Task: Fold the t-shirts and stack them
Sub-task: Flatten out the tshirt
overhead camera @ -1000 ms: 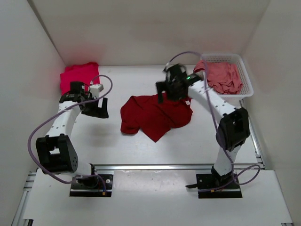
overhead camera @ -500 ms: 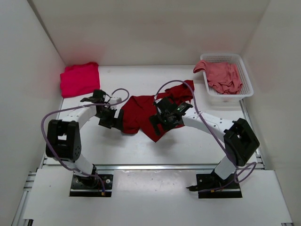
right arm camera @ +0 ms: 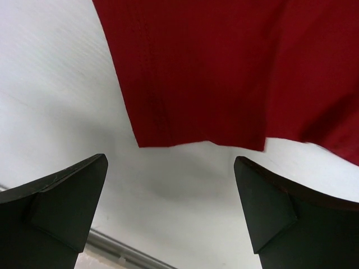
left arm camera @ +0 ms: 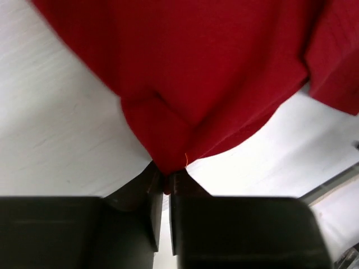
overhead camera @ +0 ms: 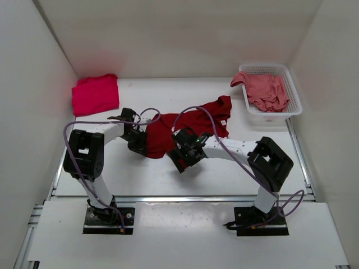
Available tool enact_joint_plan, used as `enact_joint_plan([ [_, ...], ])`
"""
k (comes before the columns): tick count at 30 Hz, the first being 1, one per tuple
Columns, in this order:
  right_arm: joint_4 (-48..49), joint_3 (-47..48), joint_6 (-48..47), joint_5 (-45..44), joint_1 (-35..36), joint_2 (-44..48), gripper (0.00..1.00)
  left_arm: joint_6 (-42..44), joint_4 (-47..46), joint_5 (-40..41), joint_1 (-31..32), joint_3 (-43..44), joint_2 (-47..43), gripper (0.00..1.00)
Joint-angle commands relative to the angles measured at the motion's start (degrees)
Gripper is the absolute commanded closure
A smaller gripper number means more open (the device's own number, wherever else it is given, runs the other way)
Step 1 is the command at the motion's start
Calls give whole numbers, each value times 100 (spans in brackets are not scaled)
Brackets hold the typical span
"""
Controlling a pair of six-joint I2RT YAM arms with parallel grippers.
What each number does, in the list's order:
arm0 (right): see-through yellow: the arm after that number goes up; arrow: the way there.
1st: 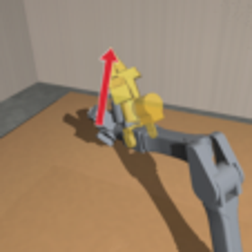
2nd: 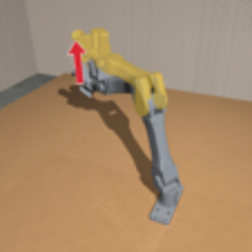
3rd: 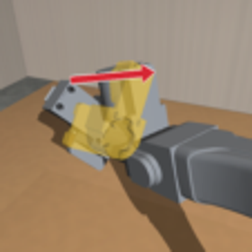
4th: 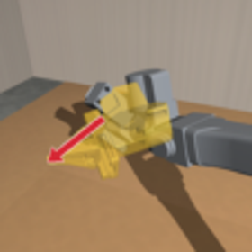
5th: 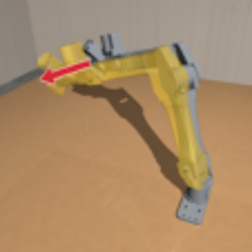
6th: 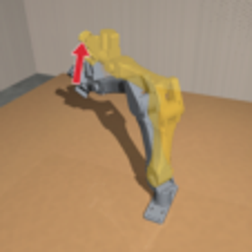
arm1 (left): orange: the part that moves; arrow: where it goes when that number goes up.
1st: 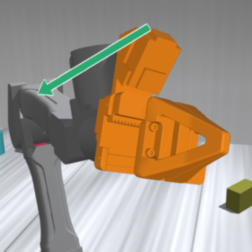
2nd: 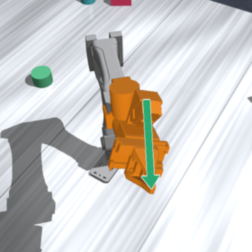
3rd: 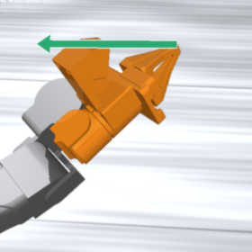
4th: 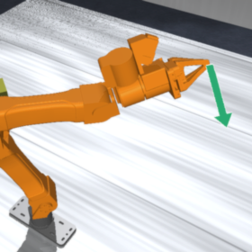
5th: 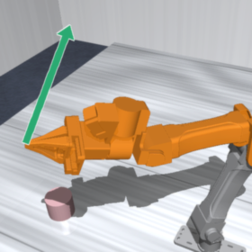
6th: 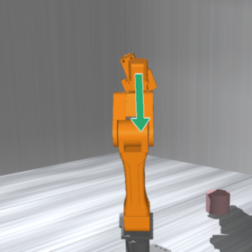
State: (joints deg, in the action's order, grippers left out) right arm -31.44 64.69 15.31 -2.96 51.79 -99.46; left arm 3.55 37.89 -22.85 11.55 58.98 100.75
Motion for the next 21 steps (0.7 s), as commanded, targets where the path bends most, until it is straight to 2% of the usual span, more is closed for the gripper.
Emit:
enact_joint_plan([
  [1, 164, 71, 165, -178, 16, -267, 1, 102, -89, -237, 5, 193, -90, 86],
  [3, 313, -8, 139, -126, -81, -311, 1, 146, -115, -325, -21, 184, -204, 96],
  [5, 419, -26, 95, -143, -99, -389, 1, 146, -141, -342, -82, 131, -336, 100],
  [10, 218, 526, 16, -450, 68, -723, 1, 216, -142, -360, -127, -44, -652, 100],
  [15, -36, 1028, 7, -600, 182, -584, 3, 243, -142, -395, -83, -115, -793, 100],
  [21, -853, 1424, 86, -985, 340, -504, 11, 216, -133, -360, -206, -106, -811, 100],
])
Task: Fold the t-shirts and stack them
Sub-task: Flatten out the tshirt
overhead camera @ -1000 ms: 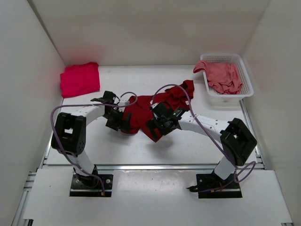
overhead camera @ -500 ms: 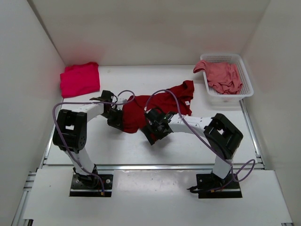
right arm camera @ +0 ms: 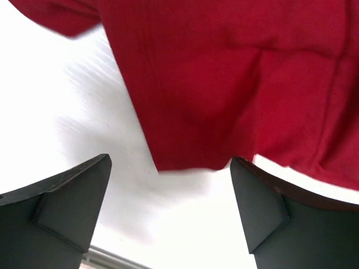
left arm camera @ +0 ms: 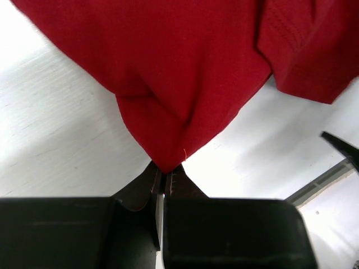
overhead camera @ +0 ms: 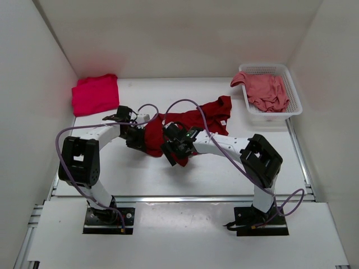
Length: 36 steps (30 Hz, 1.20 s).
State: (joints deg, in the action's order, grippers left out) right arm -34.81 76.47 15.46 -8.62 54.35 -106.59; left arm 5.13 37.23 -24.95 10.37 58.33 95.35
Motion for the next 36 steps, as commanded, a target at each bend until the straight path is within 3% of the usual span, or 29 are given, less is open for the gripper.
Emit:
enact_joint_plan([
  [1, -710, 272, 62, -499, 181, 278, 13, 59, -41, -81, -123, -41, -289, 100],
  [4, -896, 194, 124, -632, 260, 393, 14, 41, -67, -98, -167, -41, -263, 100],
  [8, -388, -288, -113, -246, 147, 560, 12, 76, -41, -81, -176, -41, -298, 100],
  [15, 431, -10, -747, 291, -99, -300, 6, 120, -32, -71, -132, -23, -315, 100],
  [21, 589, -27, -835, 431, -135, -758, 14, 138, 38, -89, -175, 21, -377, 100],
  [24, 475, -228, -765, 633, -135, -846, 36, 112, 38, -133, -228, 47, -394, 100],
  [27, 606, -640, -598, 591, -135, -750, 100, 120, 64, -186, -307, 83, -368, 100],
  [32, 467, -511, -711, 249, -310, -407, 100, 409, 91, -124, -457, 362, -298, 100],
  [36, -68, 707, -1044, -86, -1169, -231, 99, 972, 179, 717, -614, 1320, -26, 100],
])
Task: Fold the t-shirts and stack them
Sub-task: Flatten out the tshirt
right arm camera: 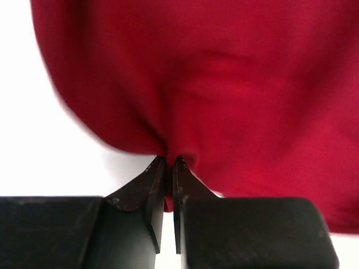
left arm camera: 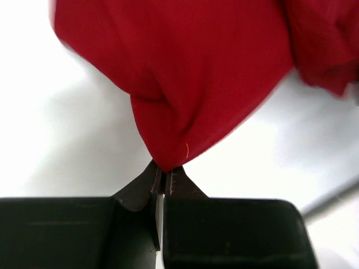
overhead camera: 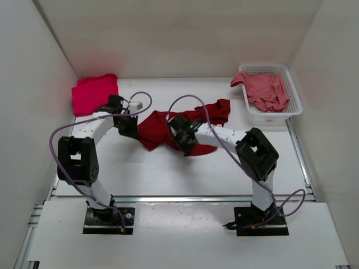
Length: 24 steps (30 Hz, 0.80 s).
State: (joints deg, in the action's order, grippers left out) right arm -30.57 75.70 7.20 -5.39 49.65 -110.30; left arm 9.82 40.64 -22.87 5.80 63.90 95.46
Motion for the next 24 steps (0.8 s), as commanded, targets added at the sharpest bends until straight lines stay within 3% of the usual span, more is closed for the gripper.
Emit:
enact_joint_plan([
  [1, -790, 1397, -289, -428, -920, 123, 100, 599, -240, 799, -280, 1217, 33, 100],
  [2, -923, 1760, -290, -445, -1313, 45, 100, 600, -267, 924, -368, 1509, 147, 100],
  [4, -1450, 3355, -298, -472, -1939, 9, 99, 434, -372, 1266, -719, 2762, 367, 100],
  [7, -1785, 5229, -211, -525, -2775, 105, 99, -189, -749, 1172, -1316, 4161, 518, 100],
  [10, -1489, 5561, -499, -884, -3057, 647, 100, -280, -1276, 944, -1556, 4622, 298, 100],
  [13, -1487, 4923, -658, -1068, -2944, 1290, 100, 361, -1742, 758, -1355, 3712, -595, 100],
  [16, -1260, 3493, -876, -1446, -2480, 1994, 100, 1187, -2069, 846, -907, 1893, -1684, 100],
  [18, -1136, 2523, -747, -1413, -2197, 2607, 100, 1495, -1912, 671, -809, 769, -2179, 100],
  [20, -1013, 1348, -187, -1115, -1925, 3056, 100, 1470, -1273, 277, -966, 258, -2478, 99],
  [24, -934, -630, 745, -772, -1493, 3891, 100, 2704, 11, -391, -1432, -937, -2734, 77],
])
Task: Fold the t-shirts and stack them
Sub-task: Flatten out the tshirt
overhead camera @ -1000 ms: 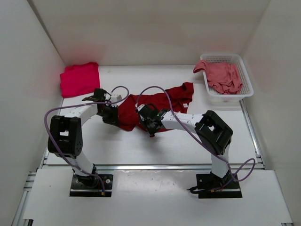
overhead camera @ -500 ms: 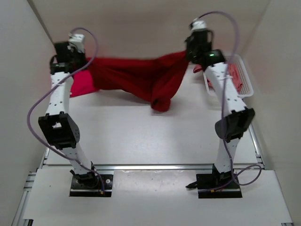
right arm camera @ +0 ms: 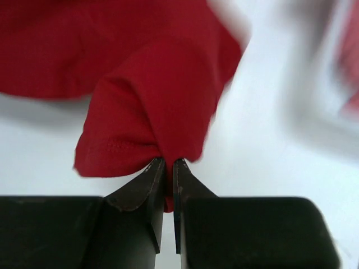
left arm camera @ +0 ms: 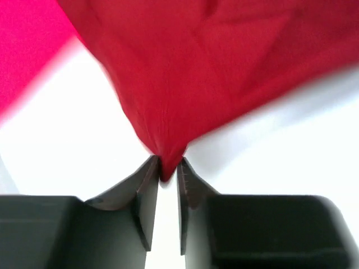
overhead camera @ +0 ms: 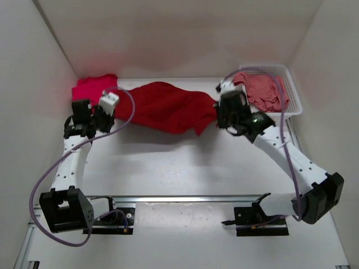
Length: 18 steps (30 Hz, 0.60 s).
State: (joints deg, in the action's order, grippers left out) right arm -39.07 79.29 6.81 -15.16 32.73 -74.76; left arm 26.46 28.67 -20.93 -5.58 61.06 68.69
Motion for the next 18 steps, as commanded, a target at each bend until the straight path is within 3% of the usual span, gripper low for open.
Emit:
enact_joint_plan([
  [1, 12, -1264, 1091, 363, 320, 540, 100, 1681, 1768, -657, -329, -900, -101, 67],
  [3, 101, -2185, 1444, 758, 392, 805, 100, 2555, 2859, -676, -356, -1244, -197, 49],
  [5, 119, -2671, 1718, 1136, 383, 1085, 100, 3153, 3345, -553, -329, -1491, -233, 48],
  [8, 75, -3164, 1894, 1287, 208, 1507, 100, 3147, 3488, -368, -662, -1405, -276, 47],
  [11, 31, -3349, 1790, 1392, -143, 1885, 100, 2753, 3006, -307, -979, -1158, -285, 47],
  [14, -83, -3341, 1623, 1436, -433, 2123, 100, 1787, 1707, 246, -989, -1131, -260, 43],
  [16, -110, -3376, 1587, 1481, -662, 2211, 99, 1434, 1003, 528, -691, -1079, -137, 39],
  [18, -180, -3385, 1507, 1639, -786, 2264, 100, 1083, 896, 642, -304, -868, 152, 34],
])
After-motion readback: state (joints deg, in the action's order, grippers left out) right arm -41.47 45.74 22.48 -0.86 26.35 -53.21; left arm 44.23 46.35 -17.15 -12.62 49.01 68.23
